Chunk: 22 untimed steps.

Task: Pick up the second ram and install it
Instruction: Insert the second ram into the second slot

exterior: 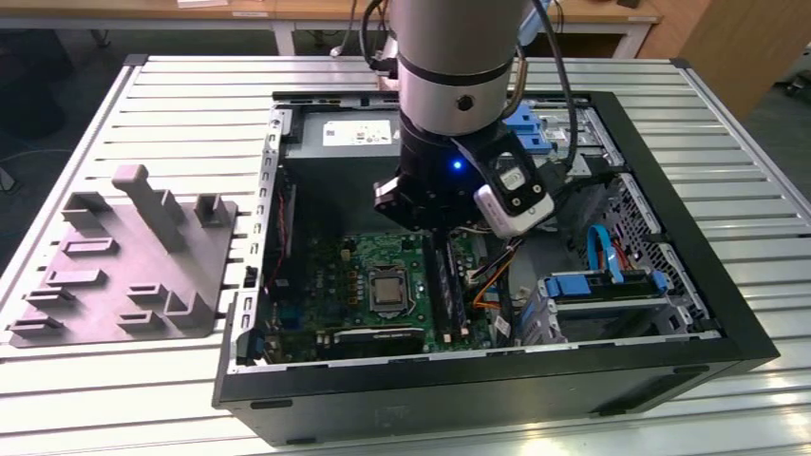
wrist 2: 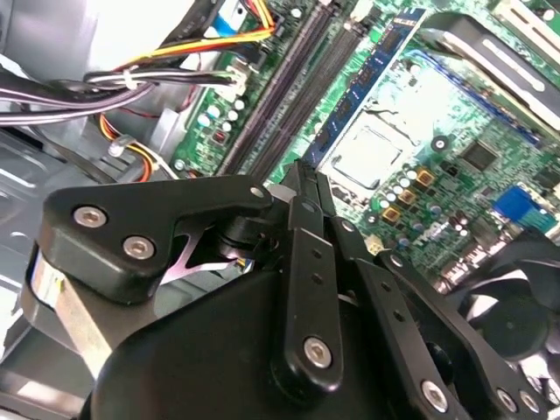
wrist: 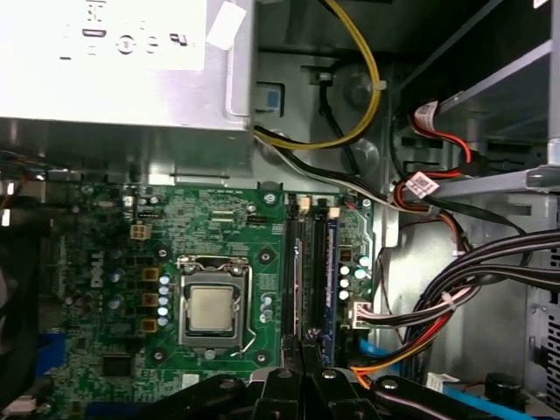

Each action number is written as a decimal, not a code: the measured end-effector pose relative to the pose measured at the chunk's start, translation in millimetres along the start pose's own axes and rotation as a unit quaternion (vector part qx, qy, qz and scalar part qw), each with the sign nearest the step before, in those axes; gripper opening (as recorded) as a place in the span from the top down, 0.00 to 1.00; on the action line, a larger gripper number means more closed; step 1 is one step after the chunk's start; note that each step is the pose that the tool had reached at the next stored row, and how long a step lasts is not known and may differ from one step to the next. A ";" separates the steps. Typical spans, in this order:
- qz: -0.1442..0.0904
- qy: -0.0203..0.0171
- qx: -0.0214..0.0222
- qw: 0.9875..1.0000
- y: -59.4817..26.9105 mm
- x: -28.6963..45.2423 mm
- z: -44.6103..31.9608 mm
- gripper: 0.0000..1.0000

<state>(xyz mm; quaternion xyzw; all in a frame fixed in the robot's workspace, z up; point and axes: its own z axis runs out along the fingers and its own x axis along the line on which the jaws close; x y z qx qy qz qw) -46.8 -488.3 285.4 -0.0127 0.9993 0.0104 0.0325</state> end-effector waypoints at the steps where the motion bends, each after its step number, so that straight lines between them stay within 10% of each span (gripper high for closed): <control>1: 0.000 0.000 0.000 1.000 -0.1 -1.5 0.7 0.89; 22: 0.000 0.000 -0.001 1.000 -0.8 -10.4 22.3 0.89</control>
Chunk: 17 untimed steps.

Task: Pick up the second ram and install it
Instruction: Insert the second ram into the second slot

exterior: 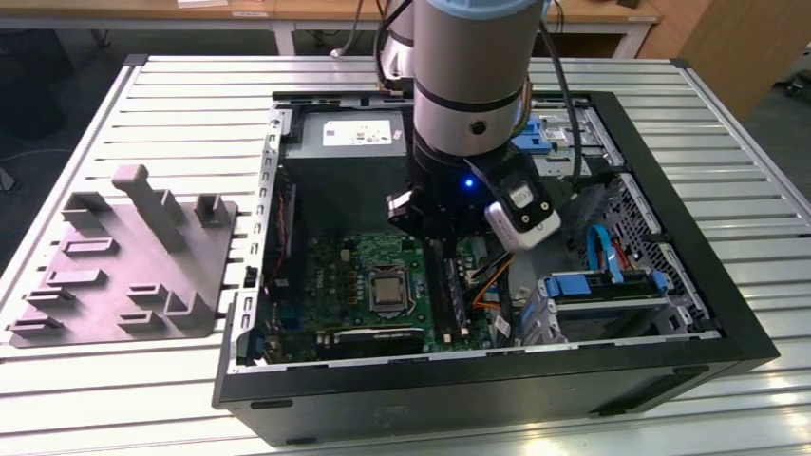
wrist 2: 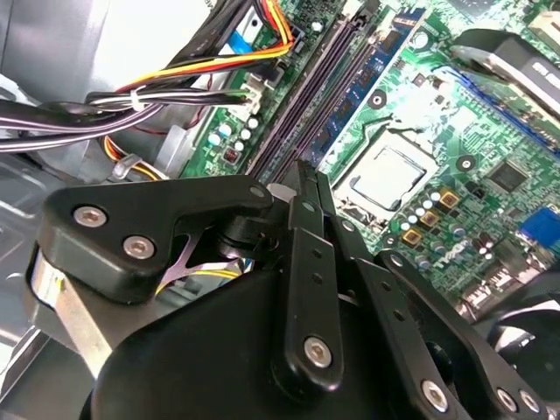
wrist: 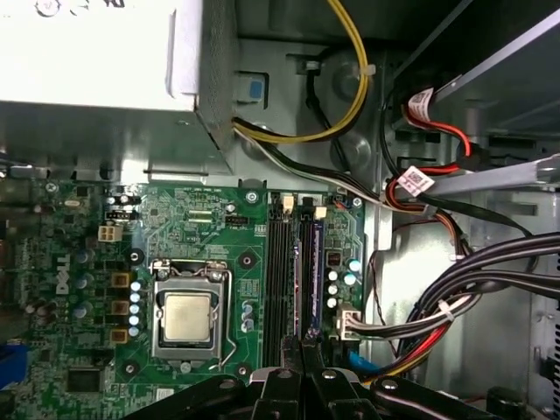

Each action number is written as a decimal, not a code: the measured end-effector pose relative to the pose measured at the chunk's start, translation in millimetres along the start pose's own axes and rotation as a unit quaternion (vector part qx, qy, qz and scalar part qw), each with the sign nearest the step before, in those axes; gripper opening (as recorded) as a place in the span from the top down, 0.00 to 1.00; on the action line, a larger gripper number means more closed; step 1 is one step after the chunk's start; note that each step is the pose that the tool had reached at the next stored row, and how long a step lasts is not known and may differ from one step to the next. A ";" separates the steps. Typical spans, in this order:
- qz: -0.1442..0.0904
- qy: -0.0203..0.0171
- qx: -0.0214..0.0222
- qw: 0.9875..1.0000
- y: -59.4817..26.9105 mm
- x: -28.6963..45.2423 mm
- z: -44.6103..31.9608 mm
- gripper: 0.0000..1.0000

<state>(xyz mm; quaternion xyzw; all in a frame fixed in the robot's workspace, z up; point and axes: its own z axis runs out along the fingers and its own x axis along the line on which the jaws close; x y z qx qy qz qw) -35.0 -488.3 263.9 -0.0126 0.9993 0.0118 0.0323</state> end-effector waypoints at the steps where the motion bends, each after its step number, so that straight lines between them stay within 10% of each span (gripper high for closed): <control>1: 0.000 0.000 0.000 1.000 -0.1 0.1 1.7 0.89; 17: 0.002 0.000 -0.001 1.000 4.4 3.0 15.7 0.89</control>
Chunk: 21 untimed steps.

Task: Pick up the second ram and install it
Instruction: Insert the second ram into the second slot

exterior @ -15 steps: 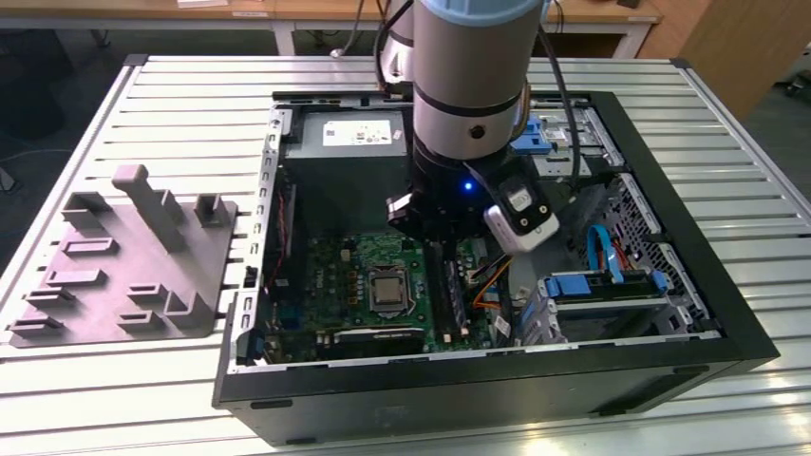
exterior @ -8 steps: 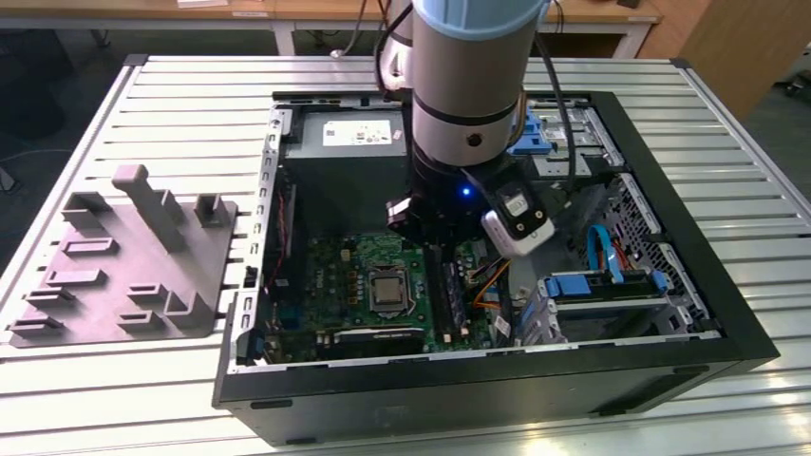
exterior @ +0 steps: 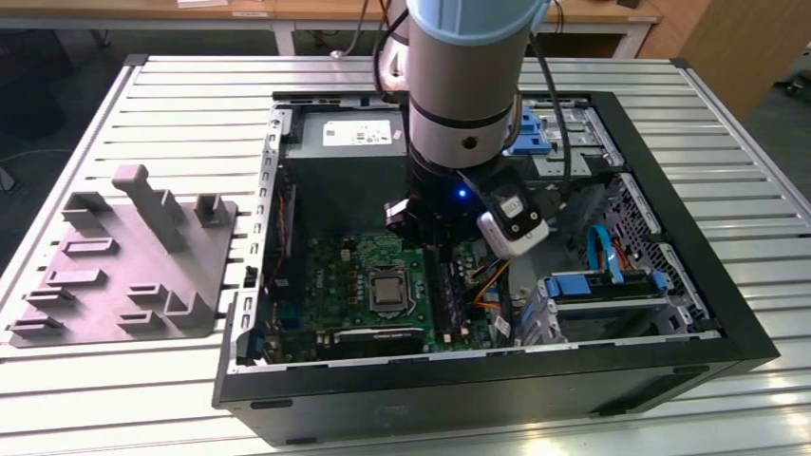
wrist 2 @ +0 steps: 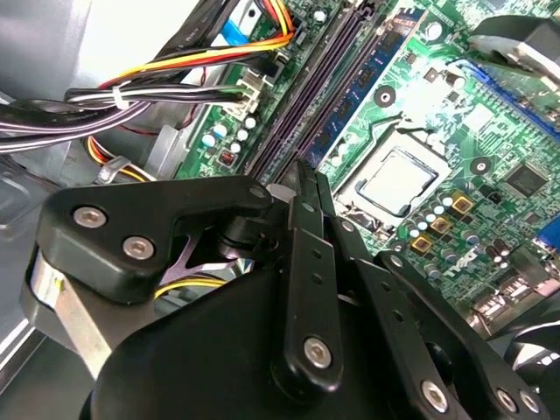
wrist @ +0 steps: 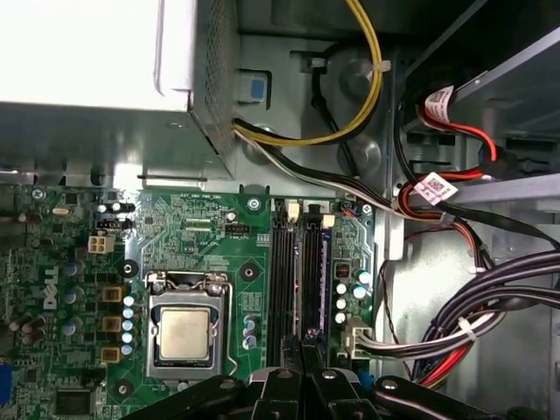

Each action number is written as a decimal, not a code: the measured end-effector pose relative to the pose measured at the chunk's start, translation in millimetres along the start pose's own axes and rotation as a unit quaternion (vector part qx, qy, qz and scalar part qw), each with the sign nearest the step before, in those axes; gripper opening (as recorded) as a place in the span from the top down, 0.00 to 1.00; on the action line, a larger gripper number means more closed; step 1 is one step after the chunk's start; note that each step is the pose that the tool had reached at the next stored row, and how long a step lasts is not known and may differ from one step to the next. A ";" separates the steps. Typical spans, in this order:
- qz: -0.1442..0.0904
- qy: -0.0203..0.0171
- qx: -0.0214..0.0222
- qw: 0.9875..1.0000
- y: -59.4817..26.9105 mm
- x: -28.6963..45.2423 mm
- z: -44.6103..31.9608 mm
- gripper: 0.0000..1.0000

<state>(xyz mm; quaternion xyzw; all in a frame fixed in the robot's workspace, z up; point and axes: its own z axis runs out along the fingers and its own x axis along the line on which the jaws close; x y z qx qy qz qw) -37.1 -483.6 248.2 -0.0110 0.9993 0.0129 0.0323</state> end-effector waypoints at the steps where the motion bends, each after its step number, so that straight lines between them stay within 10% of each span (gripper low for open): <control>1: 0.001 0.000 0.000 1.000 0.0 0.2 1.0 0.89; 21: 0.004 0.000 -0.001 1.000 2.6 3.7 12.7 0.89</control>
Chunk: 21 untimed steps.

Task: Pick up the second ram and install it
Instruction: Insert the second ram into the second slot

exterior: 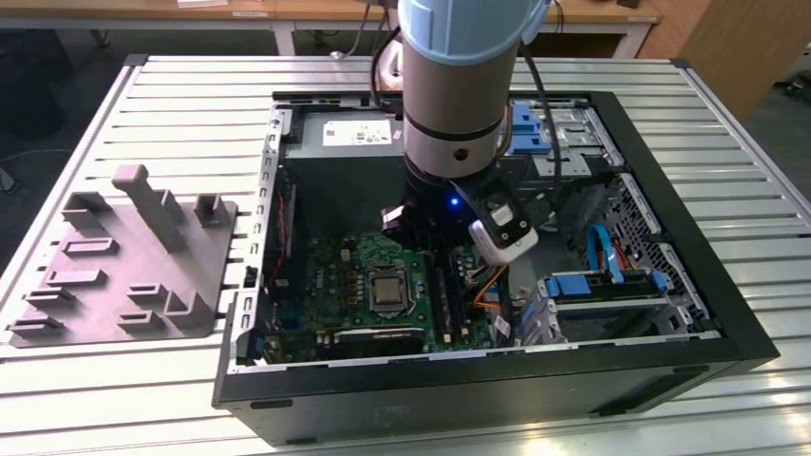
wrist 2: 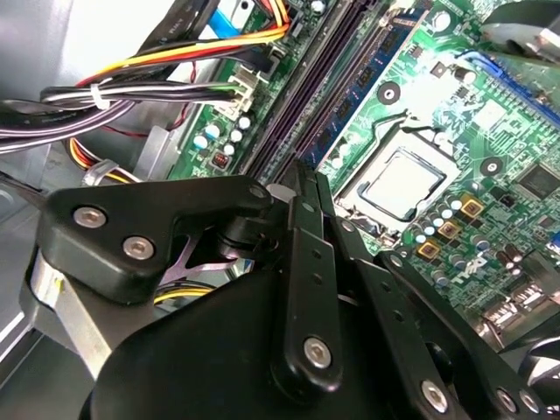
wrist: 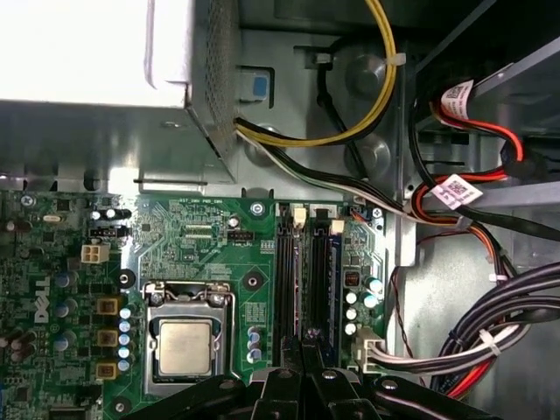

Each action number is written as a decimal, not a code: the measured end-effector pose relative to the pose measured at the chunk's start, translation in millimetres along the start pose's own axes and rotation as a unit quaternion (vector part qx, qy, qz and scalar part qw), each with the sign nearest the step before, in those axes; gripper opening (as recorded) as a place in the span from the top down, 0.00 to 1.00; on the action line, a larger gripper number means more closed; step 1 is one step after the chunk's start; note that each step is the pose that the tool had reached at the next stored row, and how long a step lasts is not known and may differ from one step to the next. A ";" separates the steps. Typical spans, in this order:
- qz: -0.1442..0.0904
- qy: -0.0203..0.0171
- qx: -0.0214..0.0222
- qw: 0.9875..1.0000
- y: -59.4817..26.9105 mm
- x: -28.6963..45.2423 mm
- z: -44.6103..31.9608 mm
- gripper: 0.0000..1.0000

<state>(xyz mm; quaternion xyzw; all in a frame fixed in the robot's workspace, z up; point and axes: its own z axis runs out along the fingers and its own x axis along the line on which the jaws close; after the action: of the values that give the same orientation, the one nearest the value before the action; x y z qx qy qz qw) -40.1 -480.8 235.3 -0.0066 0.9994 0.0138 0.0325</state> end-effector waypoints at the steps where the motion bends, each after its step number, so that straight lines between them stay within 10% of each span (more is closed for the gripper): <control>1: 0.000 0.000 0.000 1.000 0.1 0.0 0.8 0.89; 21: 0.003 0.000 -0.004 1.000 1.2 1.1 10.4 0.89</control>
<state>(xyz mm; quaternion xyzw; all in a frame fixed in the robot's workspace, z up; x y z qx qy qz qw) -40.5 -479.3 224.8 -0.0037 0.9993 0.0179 0.0325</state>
